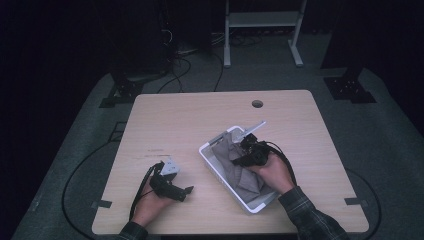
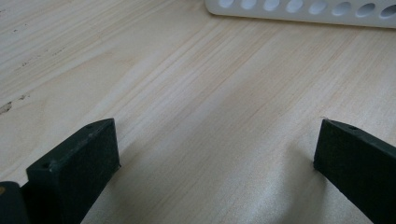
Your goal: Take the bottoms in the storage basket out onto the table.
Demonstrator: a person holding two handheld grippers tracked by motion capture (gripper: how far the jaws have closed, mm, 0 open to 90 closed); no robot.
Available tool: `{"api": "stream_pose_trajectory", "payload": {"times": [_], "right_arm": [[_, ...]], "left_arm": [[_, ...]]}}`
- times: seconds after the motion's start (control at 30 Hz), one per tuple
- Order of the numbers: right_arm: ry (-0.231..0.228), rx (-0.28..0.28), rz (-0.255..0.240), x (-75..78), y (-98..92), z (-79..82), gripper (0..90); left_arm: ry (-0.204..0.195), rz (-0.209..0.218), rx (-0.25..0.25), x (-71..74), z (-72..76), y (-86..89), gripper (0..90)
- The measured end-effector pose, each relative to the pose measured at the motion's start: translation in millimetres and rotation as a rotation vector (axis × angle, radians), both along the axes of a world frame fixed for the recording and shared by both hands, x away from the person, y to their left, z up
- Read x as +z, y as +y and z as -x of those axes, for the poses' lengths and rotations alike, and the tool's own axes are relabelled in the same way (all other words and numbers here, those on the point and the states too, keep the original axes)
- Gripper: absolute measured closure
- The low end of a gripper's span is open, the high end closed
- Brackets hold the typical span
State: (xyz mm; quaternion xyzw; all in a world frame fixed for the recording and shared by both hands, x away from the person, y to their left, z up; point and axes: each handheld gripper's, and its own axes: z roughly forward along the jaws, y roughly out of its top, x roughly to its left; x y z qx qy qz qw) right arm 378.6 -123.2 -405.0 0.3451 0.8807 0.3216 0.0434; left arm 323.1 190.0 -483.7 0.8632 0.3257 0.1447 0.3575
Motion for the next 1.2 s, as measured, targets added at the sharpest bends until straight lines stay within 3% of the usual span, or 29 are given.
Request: {"api": "stream_pose_trajectory", "payload": {"times": [0.27, 0.53, 0.7, 0.77, 0.93, 1.2], "right_arm": [[-0.035, 0.0, -0.054, 15.3, -8.2, 4.6, 64.2], [-0.088, -0.016, -0.13, 40.5, -22.0, 11.0, 64.1], [-0.126, -0.026, -0.154, 53.5, -29.6, 15.6, 64.1], [-0.122, -0.031, -0.158, 55.9, -30.7, 16.6, 64.1], [-0.164, -0.054, -0.184, 72.5, -45.8, 21.3, 64.1], [-0.194, -0.09, -0.197, 87.4, -64.1, 26.2, 64.1]], "left_arm": [[0.001, 0.003, 0.016, -0.1, -0.1, 0.1, 0.0], [0.003, 0.005, 0.02, 0.0, 0.0, 0.1, 0.0], [0.001, 0.004, 0.019, -0.1, -0.1, 0.2, 0.0], [0.0, 0.006, 0.02, -0.2, -0.1, 0.1, 0.0], [0.0, 0.006, 0.02, -0.2, -0.2, 0.1, 0.0], [0.0, 0.003, 0.018, -0.1, -0.2, 0.3, 0.0]]}}
